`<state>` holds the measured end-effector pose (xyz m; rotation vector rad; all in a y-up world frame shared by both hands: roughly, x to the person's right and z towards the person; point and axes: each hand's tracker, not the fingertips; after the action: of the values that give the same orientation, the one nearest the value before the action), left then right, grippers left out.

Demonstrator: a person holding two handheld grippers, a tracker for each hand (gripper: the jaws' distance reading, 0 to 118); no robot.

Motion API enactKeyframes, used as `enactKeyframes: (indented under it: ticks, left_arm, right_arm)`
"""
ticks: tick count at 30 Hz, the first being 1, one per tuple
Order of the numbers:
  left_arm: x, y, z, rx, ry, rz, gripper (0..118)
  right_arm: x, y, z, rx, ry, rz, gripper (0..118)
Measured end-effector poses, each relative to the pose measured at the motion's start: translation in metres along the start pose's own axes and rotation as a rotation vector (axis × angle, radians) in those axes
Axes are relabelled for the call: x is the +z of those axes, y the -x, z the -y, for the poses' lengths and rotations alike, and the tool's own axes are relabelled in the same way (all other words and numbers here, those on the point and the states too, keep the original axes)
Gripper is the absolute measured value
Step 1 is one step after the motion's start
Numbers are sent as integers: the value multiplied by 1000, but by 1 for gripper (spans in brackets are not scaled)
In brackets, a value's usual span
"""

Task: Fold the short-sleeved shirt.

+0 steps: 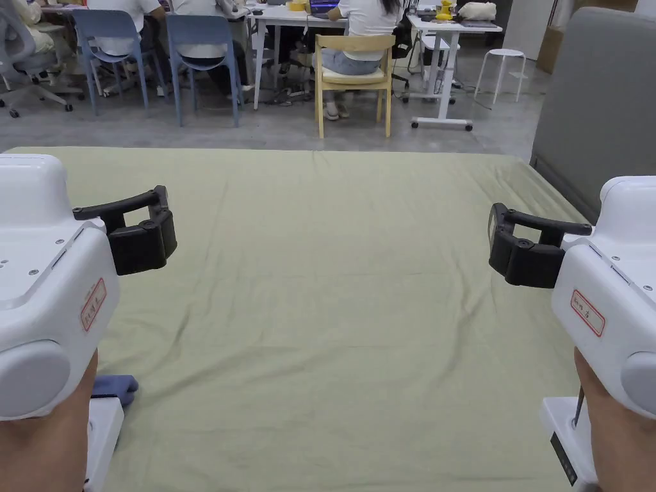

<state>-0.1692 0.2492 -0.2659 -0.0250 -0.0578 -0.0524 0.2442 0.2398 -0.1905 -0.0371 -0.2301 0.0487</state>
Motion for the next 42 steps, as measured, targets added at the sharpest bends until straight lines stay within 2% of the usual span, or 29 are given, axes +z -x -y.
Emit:
enactKeyframes:
  ticks: [42]
  left_arm:
    - [3, 0, 1, 12, 15, -11, 117]
  right_arm:
    - [1, 3, 2, 19, 15, -10, 118]
